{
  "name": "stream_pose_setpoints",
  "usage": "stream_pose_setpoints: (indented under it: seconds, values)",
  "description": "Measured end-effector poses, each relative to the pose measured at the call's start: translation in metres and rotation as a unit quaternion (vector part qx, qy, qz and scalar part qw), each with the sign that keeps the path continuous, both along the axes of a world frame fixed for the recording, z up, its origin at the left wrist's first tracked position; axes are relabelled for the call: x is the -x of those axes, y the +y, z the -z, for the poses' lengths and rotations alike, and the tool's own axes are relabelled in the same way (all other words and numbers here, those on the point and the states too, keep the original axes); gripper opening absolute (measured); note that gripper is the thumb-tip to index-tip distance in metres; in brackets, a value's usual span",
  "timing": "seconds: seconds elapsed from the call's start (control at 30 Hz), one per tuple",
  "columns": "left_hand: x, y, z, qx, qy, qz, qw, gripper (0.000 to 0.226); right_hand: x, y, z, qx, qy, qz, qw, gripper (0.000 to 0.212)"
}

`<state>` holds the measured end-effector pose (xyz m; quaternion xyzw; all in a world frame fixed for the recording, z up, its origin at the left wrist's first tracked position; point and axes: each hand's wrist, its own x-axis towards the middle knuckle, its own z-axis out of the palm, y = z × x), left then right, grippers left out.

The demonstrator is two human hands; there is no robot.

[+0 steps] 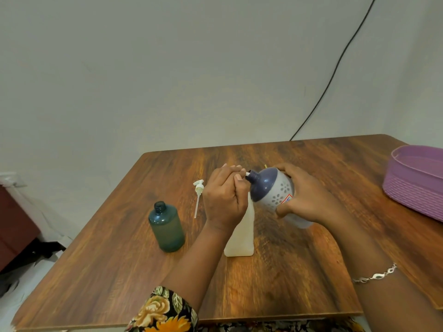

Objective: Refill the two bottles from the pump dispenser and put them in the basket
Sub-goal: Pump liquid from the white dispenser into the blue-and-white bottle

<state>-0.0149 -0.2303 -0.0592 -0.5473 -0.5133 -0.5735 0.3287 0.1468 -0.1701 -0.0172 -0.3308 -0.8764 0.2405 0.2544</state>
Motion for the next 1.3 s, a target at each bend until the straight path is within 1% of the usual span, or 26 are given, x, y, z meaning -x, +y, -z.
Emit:
stream_pose_setpoints:
  seconds: [0.07,0.13,0.23,0.37,0.47,0.6,0.7,0.83,0.97,1.13,1.27,1.3]
  values:
    - [-0.002,-0.003,0.007,0.002,-0.016,-0.011,1.000,0.038,0.001,0.000,0.003,-0.001,-0.009,0.000,1.000,0.080]
    - [-0.003,-0.006,0.012,0.006,-0.020,-0.017,1.000,0.036,0.002,0.001,0.006,0.003,-0.016,-0.001,1.000,0.081]
    - [-0.002,-0.005,0.007,0.008,-0.017,-0.004,1.000,0.036,0.000,0.001,0.008,0.013,-0.007,-0.001,1.000,0.080]
    - [0.001,-0.001,-0.003,0.006,0.001,-0.001,1.000,0.045,-0.002,0.001,0.005,0.014,0.007,-0.002,1.000,0.079]
    - [-0.002,0.000,0.002,-0.005,-0.018,-0.011,1.000,0.037,-0.002,0.003,0.004,0.013,0.006,0.000,1.000,0.080]
    - [-0.005,0.000,0.015,-0.011,-0.037,-0.013,0.999,0.036,-0.003,0.005,0.012,0.019,-0.003,-0.003,1.000,0.081]
    - [-0.006,-0.001,0.011,-0.009,-0.028,-0.011,0.999,0.035,-0.003,0.003,0.013,0.024,-0.001,-0.002,1.000,0.081]
    - [-0.004,0.002,0.001,-0.010,-0.006,-0.007,1.000,0.037,-0.003,0.004,0.008,0.023,0.012,-0.001,1.000,0.081]
    - [-0.005,0.002,0.012,-0.010,-0.030,-0.021,0.999,0.037,0.000,0.005,0.010,0.013,0.004,0.000,1.000,0.082]
    - [-0.005,-0.001,0.012,-0.002,-0.018,-0.014,1.000,0.037,0.001,0.002,0.012,0.012,0.000,0.000,1.000,0.082]
    - [-0.001,0.001,0.004,0.000,0.004,0.002,1.000,0.049,0.000,0.002,0.007,0.012,0.012,-0.002,1.000,0.080]
    - [-0.001,0.002,0.005,-0.003,0.005,0.000,1.000,0.046,-0.001,0.003,0.006,0.009,0.014,-0.002,1.000,0.080]
